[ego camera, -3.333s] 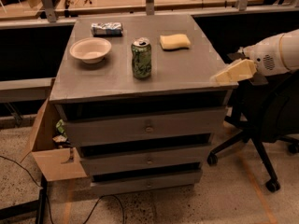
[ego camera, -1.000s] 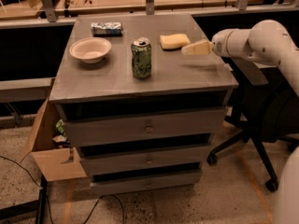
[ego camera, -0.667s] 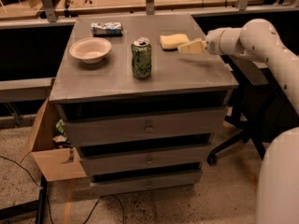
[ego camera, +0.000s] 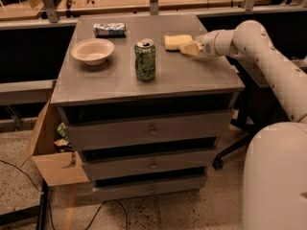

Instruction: Move sponge near paper bowl

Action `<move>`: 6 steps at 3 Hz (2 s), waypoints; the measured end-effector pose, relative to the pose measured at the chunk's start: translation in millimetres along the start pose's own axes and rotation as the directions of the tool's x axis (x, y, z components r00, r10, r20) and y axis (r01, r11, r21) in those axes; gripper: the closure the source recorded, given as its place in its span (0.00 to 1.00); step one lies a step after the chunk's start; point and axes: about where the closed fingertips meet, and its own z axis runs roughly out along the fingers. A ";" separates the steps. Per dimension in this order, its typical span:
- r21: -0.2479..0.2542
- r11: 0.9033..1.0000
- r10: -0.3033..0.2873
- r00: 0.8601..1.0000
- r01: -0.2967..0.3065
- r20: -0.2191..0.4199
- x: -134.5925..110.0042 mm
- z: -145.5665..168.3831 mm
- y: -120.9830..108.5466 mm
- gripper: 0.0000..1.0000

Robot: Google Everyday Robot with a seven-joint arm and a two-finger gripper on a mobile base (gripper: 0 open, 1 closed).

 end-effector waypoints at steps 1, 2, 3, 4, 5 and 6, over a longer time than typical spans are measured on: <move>-0.021 1.000 0.003 1.000 -0.003 -0.014 6.2 11.3 4.1 0.61; -0.028 1.000 -0.009 1.000 0.009 -0.002 -5.1 12.6 5.9 0.85; -0.086 0.992 -0.086 0.995 0.089 0.041 -55.4 -4.4 31.0 1.00; -0.163 0.978 -0.126 0.991 0.132 0.044 -76.6 -12.7 61.1 1.00; -0.285 0.943 -0.173 0.985 0.173 0.025 -79.5 -6.1 103.5 1.00; -0.392 0.897 -0.217 0.976 0.202 0.007 -78.0 6.3 140.3 1.00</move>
Offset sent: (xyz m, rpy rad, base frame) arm 0.0111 0.0109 0.0164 -0.0027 -0.0169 0.0357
